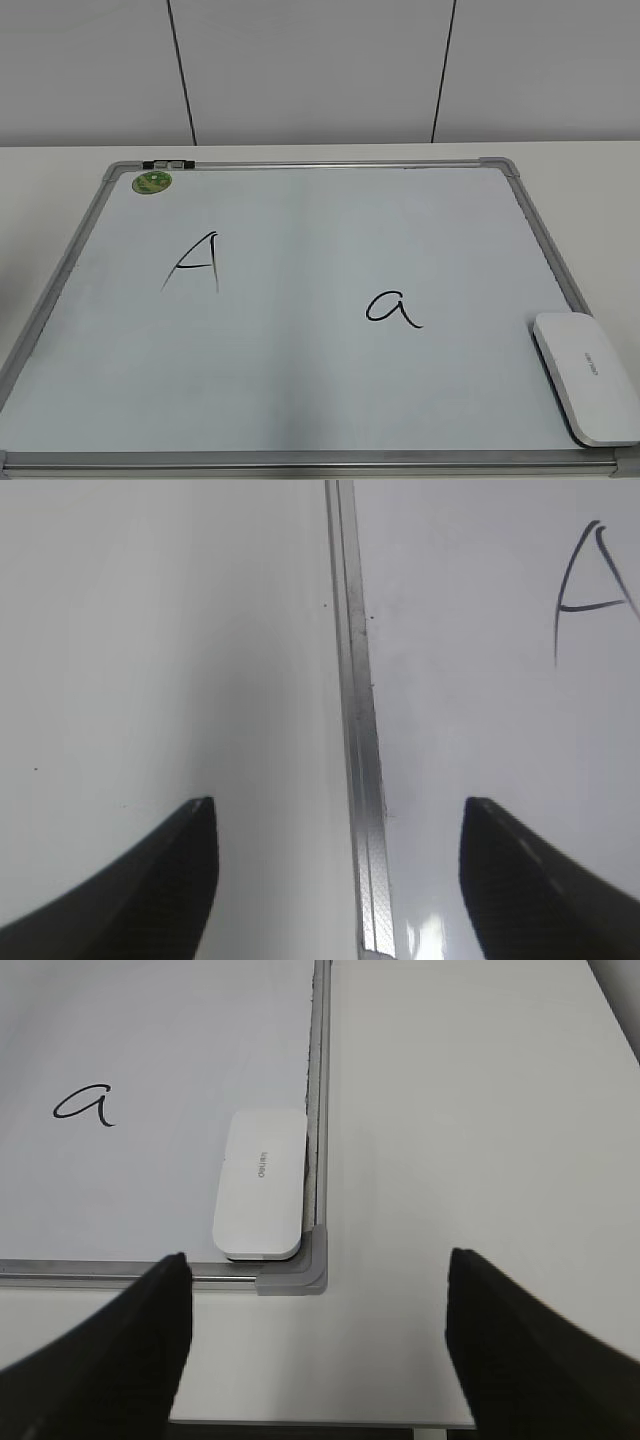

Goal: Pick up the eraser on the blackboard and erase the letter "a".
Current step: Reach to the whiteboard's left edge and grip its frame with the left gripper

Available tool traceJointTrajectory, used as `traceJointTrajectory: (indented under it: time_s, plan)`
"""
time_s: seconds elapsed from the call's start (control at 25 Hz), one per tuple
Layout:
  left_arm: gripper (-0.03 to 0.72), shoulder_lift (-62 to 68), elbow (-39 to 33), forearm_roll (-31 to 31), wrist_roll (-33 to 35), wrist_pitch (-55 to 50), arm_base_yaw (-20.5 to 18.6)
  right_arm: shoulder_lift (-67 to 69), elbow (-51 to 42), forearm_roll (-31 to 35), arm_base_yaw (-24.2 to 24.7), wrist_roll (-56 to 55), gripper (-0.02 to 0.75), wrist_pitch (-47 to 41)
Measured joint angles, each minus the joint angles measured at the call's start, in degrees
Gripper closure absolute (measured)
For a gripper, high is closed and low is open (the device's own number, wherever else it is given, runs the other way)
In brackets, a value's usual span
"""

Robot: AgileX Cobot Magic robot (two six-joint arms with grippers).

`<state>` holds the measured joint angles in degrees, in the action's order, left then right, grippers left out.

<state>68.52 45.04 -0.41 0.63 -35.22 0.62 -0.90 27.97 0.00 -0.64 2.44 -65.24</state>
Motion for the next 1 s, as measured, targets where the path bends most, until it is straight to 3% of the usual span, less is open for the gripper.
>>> traceJointTrajectory:
  time_s: [0.4,0.64,1.0]
  plan:
    - [0.129,23.68,16.28,0.0,0.13,-4.6,0.0,0.0,0.0,0.0,0.0,0.0,0.151,0.0]
    - [0.129,34.1,24.29,-0.84,4.07,-9.96,-0.7,0.0,0.0,0.0,0.0,0.0,0.151,0.0]
    - [0.138,45.3,33.41,-13.68,17.66,-14.31,-6.15,0.0,0.0,0.0,0.0,0.0,0.151,0.0]
